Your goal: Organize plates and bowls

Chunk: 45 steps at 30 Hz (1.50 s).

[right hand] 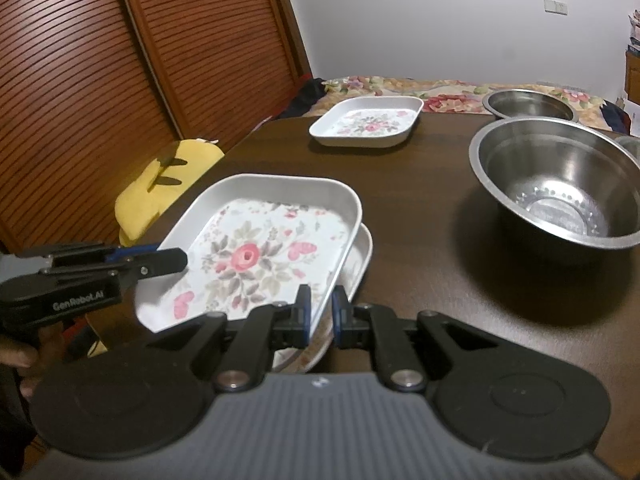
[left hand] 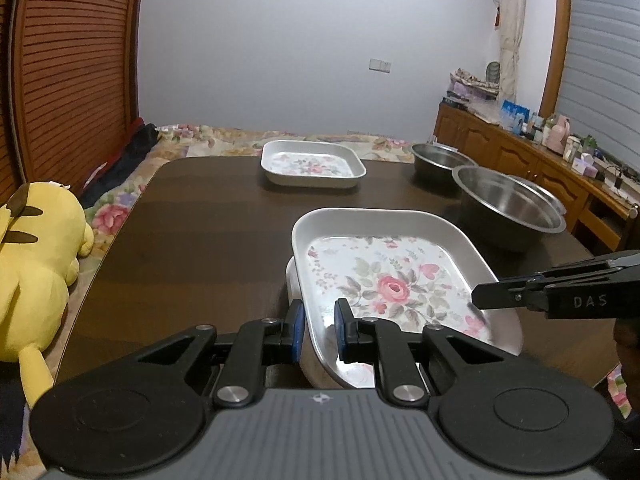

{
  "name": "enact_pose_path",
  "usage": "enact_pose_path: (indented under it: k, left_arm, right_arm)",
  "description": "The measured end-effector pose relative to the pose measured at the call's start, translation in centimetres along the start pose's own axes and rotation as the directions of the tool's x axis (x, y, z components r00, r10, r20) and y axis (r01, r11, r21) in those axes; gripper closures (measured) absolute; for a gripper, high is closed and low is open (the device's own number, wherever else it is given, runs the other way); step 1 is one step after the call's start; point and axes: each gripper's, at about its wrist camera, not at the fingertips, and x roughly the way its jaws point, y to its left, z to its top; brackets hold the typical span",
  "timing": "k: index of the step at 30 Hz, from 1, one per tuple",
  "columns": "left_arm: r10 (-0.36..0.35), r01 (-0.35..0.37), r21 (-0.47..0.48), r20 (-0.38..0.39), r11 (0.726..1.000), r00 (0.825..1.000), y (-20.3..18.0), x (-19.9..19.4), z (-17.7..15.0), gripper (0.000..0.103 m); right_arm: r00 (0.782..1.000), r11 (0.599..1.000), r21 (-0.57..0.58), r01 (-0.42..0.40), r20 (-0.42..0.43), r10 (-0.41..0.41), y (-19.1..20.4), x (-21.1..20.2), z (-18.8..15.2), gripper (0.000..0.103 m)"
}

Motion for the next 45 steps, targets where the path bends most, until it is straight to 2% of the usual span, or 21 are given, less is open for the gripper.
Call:
enact_pose_path:
  k: [20,35,38,42,44,45]
  left_arm:
    - [0.044,-0.044,0.013,-0.024,0.999,0.999,-0.3,1.3,-0.4,0.086]
    - [0.045,-0.045,0.01,0.01,0.999,0.999,-0.7,0.6,-0.1,0.085]
    - [0.041,-0.042,0.017,0.028,0.999,0.999,-0.9,0.0,0.4,0.081]
    - [0.036,-0.037,0.027,0.053,0.999,0.998,-1.2,-0.8,1.2,0.069]
    - [0.035,-0.037,0.034,0.065,0.999,0.997,-1.5,-1.1,1.5,0.058]
    - [0.037,-0.04,0.037,0.072,0.999,0.997,-1.6,-1.2,1.7,0.049]
  right_arm:
    - [1.0,1.0,-0.017,0.019,0.016,-0.019,0.6,0.4,-0.4,0.089]
    - [0.999,1.0,-0.015,0.015,0.045,-0.014,0.4,-0.3,-0.3,0.086]
    - [0.998,1.0,-0.02,0.011,0.067,-0.01,0.5,-0.9,0.1,0.086]
    - [0.996,1.0,-0.018,0.008,0.091,-0.006,0.5,-1.6,0.6,0.086]
    - [0.995,1.0,-0.014,0.005,0.101,-0.004,0.4,-1.8,0.9,0.086]
    - [0.994,1.0,-0.012,0.005,0.106,-0.003,0.4,-2.0,1.0,0.086]
